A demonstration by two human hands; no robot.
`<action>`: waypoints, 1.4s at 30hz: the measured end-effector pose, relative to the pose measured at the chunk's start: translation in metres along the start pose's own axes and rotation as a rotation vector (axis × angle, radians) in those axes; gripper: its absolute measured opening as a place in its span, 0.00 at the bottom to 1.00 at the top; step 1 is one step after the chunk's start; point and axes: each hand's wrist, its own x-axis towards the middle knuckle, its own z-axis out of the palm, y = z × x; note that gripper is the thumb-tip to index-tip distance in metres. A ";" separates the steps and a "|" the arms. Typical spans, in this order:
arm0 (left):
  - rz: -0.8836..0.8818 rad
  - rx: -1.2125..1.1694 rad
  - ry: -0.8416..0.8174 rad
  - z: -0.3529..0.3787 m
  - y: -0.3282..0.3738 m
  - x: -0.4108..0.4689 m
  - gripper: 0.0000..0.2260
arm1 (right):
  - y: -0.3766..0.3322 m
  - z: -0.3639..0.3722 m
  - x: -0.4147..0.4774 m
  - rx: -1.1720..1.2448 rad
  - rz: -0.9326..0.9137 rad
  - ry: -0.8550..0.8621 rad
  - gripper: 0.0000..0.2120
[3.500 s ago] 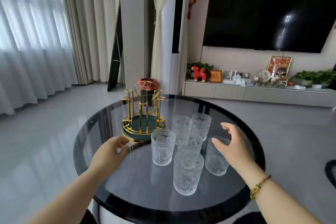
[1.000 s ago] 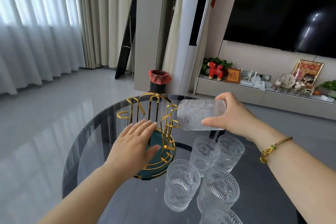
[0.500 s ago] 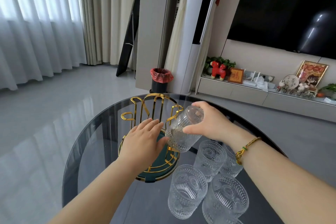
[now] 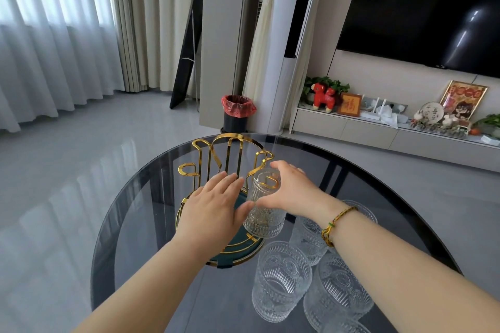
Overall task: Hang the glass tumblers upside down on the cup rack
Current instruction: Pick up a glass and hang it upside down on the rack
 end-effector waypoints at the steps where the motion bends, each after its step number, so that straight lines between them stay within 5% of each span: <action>1: -0.001 0.001 -0.001 0.000 0.000 0.000 0.25 | 0.000 0.000 0.000 -0.005 -0.004 0.000 0.43; 27: -0.016 0.019 0.068 0.005 0.004 -0.005 0.25 | 0.051 -0.011 -0.083 0.212 -0.009 0.179 0.34; 34: 0.017 -0.124 0.290 0.028 0.012 -0.074 0.20 | 0.070 0.004 -0.148 0.373 -0.015 0.358 0.29; 42: -0.093 -0.117 0.009 0.082 0.012 -0.150 0.24 | 0.099 0.080 -0.218 0.771 0.154 0.510 0.24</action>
